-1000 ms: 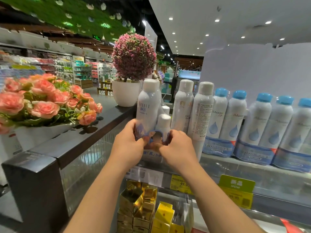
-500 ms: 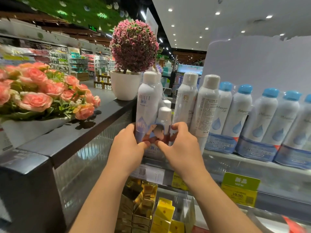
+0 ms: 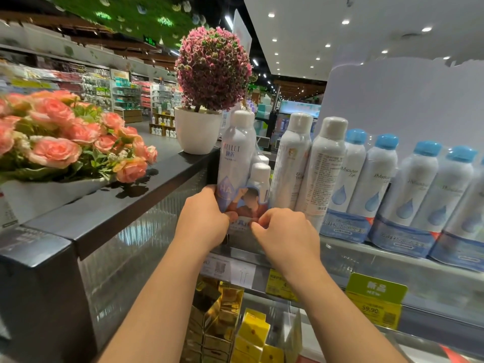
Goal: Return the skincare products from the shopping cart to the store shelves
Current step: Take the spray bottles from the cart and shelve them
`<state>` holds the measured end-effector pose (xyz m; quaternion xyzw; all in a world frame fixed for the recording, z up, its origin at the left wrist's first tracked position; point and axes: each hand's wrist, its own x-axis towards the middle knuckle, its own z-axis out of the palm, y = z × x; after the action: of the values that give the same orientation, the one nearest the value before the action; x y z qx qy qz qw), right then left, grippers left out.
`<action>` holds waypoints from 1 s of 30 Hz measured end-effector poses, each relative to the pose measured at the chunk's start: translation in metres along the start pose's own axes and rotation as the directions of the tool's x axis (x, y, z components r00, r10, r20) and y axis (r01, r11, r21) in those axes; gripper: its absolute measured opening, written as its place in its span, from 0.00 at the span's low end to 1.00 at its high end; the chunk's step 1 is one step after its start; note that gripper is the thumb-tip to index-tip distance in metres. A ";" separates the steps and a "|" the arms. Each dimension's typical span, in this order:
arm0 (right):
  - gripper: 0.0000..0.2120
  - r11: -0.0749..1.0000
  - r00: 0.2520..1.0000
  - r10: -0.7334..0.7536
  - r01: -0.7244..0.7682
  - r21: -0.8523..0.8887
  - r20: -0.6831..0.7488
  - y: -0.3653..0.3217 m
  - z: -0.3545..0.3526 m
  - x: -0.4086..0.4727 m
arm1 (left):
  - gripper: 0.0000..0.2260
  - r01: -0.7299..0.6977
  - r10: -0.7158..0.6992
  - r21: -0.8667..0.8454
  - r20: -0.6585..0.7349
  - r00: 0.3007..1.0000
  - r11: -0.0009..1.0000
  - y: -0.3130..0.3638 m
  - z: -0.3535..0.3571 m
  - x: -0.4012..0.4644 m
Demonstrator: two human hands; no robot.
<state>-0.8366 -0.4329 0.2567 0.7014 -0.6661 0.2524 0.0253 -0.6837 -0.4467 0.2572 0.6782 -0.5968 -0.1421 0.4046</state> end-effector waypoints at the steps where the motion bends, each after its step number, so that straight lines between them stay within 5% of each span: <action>1: 0.15 1.000 1.000 -0.004 0.004 -0.005 0.006 0.000 0.000 0.001 | 0.26 0.005 -0.005 0.009 0.001 1.000 1.000 0.000 0.001 0.002; 18: 0.16 0.992 0.999 -0.020 0.017 0.126 0.025 0.008 0.004 0.004 | 0.25 0.031 -0.034 0.056 0.046 0.998 0.998 0.006 0.010 0.018; 30: 0.16 0.974 0.997 -0.032 0.046 0.220 -0.064 0.011 0.008 -0.003 | 0.37 -0.032 0.023 -0.080 -0.104 0.994 0.996 -0.004 -0.008 -0.015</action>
<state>-0.8442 -0.4346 0.2450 0.7050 -0.6188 0.3453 -0.0282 -0.6788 -0.4298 0.2549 0.6592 -0.5783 -0.1256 0.4640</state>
